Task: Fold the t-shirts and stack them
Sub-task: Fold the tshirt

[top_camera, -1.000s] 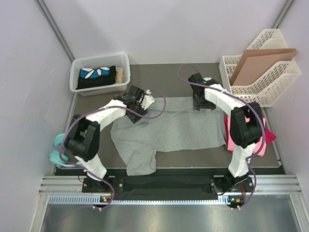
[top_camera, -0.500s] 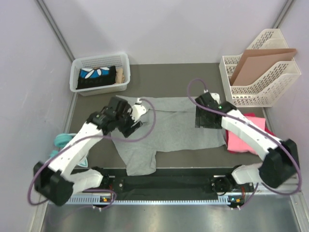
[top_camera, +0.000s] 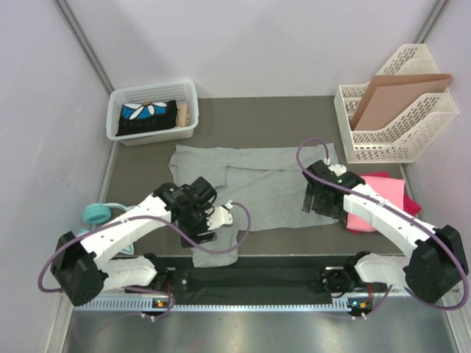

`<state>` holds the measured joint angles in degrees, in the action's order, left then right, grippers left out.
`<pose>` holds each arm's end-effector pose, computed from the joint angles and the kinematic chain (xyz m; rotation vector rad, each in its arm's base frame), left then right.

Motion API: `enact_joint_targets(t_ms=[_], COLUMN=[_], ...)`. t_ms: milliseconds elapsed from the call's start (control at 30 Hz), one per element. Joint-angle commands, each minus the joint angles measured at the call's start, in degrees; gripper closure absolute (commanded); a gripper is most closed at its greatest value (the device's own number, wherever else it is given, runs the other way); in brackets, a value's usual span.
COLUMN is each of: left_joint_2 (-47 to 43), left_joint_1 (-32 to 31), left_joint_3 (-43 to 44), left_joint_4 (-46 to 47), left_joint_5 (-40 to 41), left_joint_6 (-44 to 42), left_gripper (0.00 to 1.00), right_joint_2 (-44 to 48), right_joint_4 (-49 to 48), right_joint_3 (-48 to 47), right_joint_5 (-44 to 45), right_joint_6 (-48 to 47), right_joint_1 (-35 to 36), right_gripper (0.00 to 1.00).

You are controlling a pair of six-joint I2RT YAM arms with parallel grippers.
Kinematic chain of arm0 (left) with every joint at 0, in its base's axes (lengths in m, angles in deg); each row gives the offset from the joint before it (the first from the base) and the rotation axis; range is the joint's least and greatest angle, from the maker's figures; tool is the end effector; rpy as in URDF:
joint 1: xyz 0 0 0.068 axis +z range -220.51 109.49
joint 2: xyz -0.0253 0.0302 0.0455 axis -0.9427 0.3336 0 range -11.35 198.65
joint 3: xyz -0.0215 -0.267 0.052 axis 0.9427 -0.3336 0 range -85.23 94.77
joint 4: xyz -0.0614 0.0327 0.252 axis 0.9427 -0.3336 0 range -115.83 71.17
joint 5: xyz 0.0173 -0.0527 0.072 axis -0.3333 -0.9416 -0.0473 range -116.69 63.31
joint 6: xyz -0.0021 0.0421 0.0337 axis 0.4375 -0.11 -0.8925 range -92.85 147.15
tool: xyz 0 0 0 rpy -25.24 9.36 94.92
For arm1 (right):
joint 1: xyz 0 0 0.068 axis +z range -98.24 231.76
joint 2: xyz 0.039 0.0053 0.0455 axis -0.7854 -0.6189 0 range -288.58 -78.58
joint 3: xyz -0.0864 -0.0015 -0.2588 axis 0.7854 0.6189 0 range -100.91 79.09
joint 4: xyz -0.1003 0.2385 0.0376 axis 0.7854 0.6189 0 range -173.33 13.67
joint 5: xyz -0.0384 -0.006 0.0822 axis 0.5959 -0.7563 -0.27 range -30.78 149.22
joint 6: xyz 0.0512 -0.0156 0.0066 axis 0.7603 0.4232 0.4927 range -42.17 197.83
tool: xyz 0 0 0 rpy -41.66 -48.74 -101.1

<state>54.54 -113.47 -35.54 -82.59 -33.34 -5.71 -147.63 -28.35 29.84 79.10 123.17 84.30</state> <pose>0.1313 -0.1278 0.2361 1.8374 2.3348 -0.1950 0.1790 0.0999 0.2298 0.3659 2.6921 -0.1420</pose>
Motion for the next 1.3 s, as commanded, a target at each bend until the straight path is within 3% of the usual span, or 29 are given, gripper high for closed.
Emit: enact_joint_targets(t_ms=[0, 167, 300, 733, 900, 1267], left_joint_2=[3.6, 1.8, 2.0, 6.8, 10.3, 10.8], left_joint_1=[-5.7, -10.2, -12.5, -21.8, -22.8, -23.7], left_joint_3=[2.5, 1.8, -1.4, -6.1, -5.2, -5.4], left_joint_4=[-7.3, -7.9, -5.1, 6.5, 9.4, 4.7], left_joint_5=[-1.4, -2.1, 1.8, 11.8, 9.6, 4.9], left_joint_6=[-0.2, 2.9, 3.1, 3.9, 4.0, 3.9], left_gripper=[0.27, 0.18, 0.18, 0.23, 0.25, 0.39], right_joint_2=[0.1, 1.2, 1.4, 3.5, 3.4, 3.6], right_joint_4=[1.5, 3.2, 3.5, 4.1, 3.7, 3.2], right_joint_3=[-1.4, -1.5, -0.6, 1.1, 1.4, 2.0], right_joint_5=[2.5, 2.8, 2.2, 2.2, 2.0, 1.3], right_joint_6=[2.3, 3.4, 4.5, 5.7, 6.1, 5.1], right_joint_1=[0.8, 0.7, 0.8, 0.9, 0.9, 0.9], right_gripper=[0.23, 0.18, 0.19, 0.19, 0.20, 0.19])
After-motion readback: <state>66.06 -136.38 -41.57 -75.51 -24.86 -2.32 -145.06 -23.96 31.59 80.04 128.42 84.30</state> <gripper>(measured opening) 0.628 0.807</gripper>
